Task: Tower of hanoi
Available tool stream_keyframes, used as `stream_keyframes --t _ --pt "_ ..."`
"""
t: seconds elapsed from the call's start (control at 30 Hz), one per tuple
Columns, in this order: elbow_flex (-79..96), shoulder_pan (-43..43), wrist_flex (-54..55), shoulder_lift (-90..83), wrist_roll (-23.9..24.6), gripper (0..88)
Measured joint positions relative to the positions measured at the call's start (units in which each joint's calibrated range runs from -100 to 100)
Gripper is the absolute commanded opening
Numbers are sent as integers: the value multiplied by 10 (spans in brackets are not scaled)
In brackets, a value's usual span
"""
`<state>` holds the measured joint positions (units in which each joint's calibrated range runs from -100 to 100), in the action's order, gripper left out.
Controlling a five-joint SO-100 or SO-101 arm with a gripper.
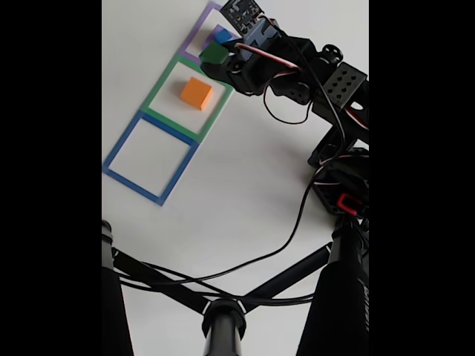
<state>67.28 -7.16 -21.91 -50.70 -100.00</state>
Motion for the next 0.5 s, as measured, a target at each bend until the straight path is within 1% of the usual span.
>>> stream_keyframes --t 0.2,0.5 --pt "93 27 197 78 0 94" --pt "123 48 448 252 0 94"
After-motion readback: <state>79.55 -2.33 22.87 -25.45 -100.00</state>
